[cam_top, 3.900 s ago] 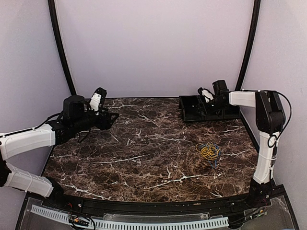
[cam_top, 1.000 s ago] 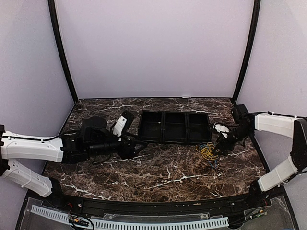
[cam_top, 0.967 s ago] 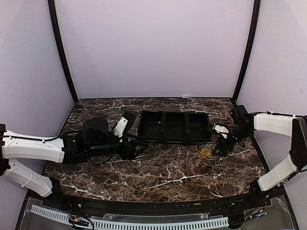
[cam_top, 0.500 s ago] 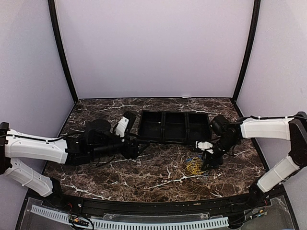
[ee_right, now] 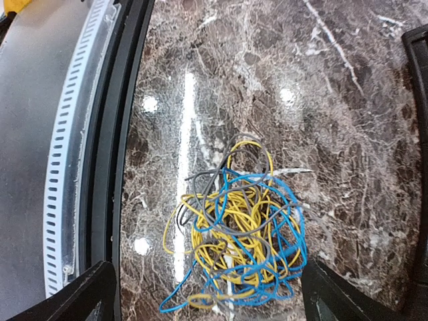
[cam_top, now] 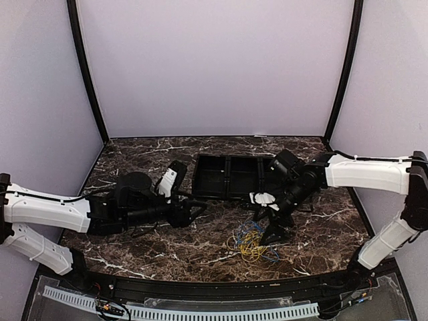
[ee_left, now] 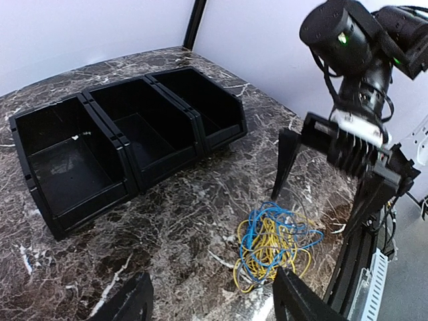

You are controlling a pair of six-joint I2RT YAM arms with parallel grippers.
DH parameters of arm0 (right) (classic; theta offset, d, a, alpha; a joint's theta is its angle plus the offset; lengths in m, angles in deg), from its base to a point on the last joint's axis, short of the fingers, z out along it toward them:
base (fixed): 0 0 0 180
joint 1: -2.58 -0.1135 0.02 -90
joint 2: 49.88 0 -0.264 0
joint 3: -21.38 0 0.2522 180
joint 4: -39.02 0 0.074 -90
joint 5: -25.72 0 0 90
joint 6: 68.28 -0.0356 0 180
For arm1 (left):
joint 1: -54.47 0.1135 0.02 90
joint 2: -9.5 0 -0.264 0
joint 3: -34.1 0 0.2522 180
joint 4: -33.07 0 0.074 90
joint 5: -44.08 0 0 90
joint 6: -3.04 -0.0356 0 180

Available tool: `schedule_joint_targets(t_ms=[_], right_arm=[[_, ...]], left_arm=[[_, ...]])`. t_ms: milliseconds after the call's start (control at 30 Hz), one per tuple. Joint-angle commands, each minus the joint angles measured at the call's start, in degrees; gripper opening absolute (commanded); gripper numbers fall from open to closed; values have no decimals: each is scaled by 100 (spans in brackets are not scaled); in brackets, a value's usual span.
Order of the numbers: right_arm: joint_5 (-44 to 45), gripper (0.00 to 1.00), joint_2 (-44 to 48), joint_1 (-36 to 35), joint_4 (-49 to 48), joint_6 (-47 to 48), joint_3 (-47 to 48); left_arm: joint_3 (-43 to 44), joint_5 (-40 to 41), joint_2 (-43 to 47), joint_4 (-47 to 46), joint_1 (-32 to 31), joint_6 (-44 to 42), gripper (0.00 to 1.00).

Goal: Untangle the cables

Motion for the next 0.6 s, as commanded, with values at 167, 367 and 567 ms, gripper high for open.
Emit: schedule_joint_targets(t_ms=[167, 367, 567], right_arm=[[23, 93, 1159, 731, -367, -132, -314], [385, 75, 794, 755, -684, -226, -413], [174, 71, 351, 831, -712, -639, -242]], left_arm=[[17, -633, -705, -751, -410, 56, 63], [493, -597, -1642, -1004, -685, 138, 59], [766, -683, -2180, -1352, -779, 392, 59]])
